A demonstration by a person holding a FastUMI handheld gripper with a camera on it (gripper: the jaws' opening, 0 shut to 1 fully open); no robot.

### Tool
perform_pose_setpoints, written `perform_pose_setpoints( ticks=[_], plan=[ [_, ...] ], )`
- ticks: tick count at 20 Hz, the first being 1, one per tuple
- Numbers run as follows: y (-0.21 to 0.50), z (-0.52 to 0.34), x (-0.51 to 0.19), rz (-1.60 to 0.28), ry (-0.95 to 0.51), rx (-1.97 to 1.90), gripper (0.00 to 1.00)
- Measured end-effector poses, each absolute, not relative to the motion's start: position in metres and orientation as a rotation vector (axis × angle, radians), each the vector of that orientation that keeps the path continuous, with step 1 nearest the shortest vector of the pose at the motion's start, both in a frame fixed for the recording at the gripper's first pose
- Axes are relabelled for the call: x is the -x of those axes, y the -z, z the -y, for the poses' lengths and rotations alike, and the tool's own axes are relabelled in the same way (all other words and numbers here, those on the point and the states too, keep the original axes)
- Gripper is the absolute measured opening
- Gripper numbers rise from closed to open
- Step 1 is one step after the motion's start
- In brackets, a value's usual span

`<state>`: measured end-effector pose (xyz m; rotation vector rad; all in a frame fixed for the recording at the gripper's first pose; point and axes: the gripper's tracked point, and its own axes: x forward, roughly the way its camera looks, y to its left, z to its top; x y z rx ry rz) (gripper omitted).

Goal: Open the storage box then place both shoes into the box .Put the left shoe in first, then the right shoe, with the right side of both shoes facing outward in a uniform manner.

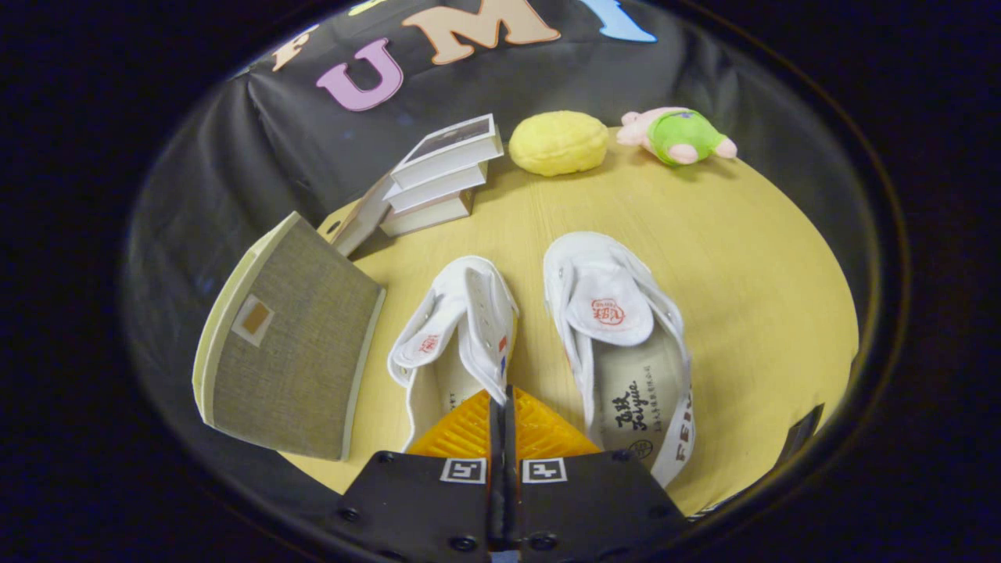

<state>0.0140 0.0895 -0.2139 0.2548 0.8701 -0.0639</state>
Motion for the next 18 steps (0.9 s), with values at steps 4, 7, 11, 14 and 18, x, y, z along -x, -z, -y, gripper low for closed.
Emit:
perform_pose_setpoints(
  ticks=[4,7,11,14,18],
  plan=[
    [0.201,-0.096,-0.021,-0.785,0.025,-0.220,0.03],
    [0.193,-0.101,-0.026,-0.742,0.021,-0.269,0.03],
    [0.192,-0.103,-0.027,-0.732,0.014,-0.401,0.03],
    [0.192,-0.105,-0.029,-0.724,-0.009,-0.517,0.03],
    [0.190,-0.108,-0.033,-0.696,-0.040,-0.607,0.03]
  ],
)
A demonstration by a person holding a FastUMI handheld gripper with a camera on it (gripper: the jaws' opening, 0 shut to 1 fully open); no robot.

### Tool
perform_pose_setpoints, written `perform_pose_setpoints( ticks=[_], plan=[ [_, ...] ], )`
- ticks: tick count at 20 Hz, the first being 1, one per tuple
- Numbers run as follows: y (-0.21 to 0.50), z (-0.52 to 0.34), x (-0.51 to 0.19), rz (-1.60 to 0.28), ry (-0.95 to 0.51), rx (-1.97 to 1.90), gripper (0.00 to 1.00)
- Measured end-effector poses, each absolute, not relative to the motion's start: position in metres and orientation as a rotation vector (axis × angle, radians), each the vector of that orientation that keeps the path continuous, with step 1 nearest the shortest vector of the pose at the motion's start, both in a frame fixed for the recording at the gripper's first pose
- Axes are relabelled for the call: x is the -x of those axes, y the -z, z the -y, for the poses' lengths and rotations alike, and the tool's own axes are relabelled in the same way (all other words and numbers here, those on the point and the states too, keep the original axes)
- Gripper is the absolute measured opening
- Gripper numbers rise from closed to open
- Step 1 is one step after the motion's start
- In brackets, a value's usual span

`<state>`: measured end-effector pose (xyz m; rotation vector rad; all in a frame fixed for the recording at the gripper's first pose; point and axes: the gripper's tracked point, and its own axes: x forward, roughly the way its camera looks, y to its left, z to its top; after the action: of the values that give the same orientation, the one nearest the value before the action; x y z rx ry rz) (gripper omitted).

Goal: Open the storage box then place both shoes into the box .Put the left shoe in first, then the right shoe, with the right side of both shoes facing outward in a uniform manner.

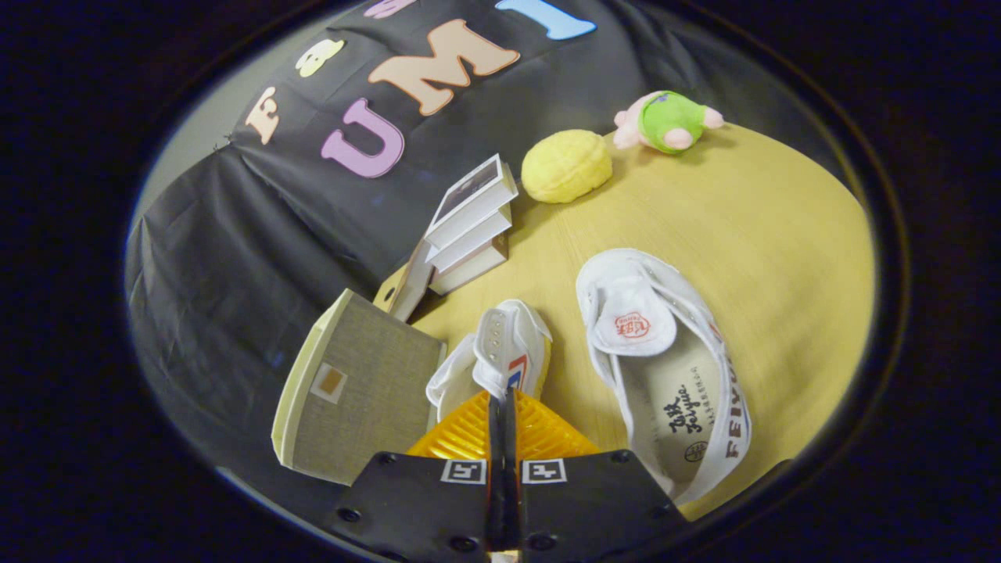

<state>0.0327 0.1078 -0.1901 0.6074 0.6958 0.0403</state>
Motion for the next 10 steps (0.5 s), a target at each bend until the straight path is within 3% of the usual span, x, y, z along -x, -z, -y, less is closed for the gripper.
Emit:
perform_pose_setpoints(
  ticks=[10],
  plan=[
    [0.153,-0.130,-0.037,-0.613,-0.156,-0.796,0.03]
  ],
)
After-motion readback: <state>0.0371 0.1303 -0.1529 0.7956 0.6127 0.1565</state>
